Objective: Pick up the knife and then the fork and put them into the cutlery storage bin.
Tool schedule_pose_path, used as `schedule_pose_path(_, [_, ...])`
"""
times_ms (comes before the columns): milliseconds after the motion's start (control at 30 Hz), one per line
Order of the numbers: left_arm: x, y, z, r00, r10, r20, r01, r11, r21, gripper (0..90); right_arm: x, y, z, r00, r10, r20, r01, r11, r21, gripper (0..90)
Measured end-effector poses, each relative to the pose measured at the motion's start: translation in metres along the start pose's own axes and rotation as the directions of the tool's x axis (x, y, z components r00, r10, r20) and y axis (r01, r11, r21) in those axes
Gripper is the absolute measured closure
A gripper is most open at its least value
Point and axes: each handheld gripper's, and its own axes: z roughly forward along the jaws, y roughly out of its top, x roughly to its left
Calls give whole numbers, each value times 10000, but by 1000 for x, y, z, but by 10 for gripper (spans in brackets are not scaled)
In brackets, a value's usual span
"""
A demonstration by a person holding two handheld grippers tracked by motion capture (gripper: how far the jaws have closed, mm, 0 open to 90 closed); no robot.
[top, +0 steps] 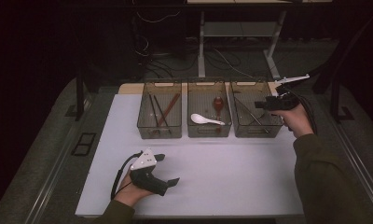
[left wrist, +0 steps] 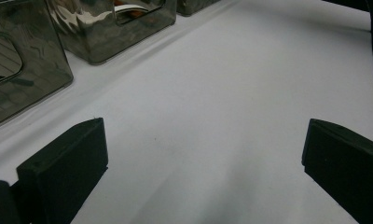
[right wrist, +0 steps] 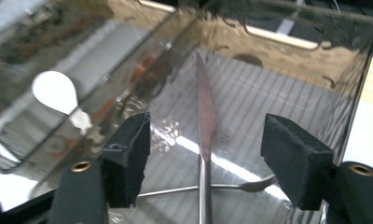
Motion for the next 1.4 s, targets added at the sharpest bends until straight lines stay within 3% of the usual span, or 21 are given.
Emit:
schedule_pose_path(200, [1, -1, -1, 10000, -70, -64, 70, 10000, 23, 0, 8, -4, -10, 9991, -371, 208, 376, 9989, -269, 218])
schedule_pose_path(367, [1, -1, -1, 10000, -37, -31, 37, 10000, 77, 0, 14, -11, -21, 9994, -351, -75, 344, 9958, -848, 194])
schedule_pose_path(533, [1, -1, -1, 10000, -41, -1, 41, 10000, 64, 0, 23, -27, -36, 9990, -333, -298, 284, 9879, -1522, 183])
schedule_pose_path(800, [1, -1, -1, 10000, -31, 23, 31, 10000, 90, 0, 39, -60, -48, 9976, -556, -406, 468, 9801, -1930, 164])
schedule_pose_path(1133, [1, -1, -1, 10000, -19, 21, 19, 9999, 113, 0, 68, -98, -56, 9908, -1198, -627, 1044, 9725, -2082, 163])
schedule_pose_path(1400, [1, -1, -1, 10000, 10, 12, -10, 9999, 127, 0, 87, -129, -61, 9827, -1463, -1135, 1211, 9715, -2036, 163])
